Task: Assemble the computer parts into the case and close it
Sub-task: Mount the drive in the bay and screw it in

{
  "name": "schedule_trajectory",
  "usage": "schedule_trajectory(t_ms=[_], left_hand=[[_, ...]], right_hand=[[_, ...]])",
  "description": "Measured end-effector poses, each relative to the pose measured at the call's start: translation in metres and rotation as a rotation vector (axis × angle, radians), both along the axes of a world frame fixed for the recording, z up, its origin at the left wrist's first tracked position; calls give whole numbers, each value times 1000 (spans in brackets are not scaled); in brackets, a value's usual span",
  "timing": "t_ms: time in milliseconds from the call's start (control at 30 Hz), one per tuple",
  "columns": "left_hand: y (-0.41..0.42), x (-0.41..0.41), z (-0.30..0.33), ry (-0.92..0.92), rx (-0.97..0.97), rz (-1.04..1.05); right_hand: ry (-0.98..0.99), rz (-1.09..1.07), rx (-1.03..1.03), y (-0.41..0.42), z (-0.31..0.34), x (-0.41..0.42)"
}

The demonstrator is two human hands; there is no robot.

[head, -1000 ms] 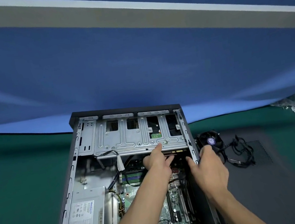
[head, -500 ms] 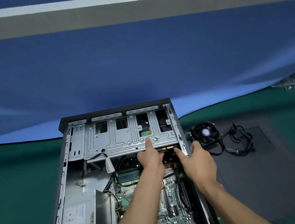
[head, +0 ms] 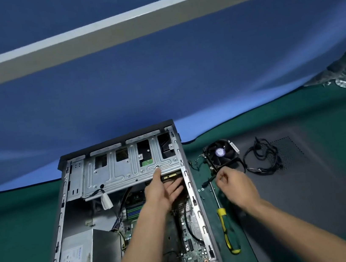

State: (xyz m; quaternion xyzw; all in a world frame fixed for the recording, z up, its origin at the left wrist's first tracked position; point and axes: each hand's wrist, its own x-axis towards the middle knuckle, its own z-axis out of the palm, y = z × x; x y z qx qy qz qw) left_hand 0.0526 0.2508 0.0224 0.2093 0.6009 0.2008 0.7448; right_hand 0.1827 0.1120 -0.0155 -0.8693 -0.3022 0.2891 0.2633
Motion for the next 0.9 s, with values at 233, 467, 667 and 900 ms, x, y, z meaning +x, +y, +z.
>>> schedule_trajectory(t_ms=[233,467,667,900], left_hand=[[7,-2,-3,104,-16,-140],[10,-2,-5,178,1,-196],[11,-4,-11,176,21,-225],[12,-7,-11,161,37,-229]], right_hand=[[-87,163,-87,6,-30,2],[-180,271,-183,19,-54,2],[-318,372,-279,25,-61,-2],[-306,367,-299,25,-68,-3]])
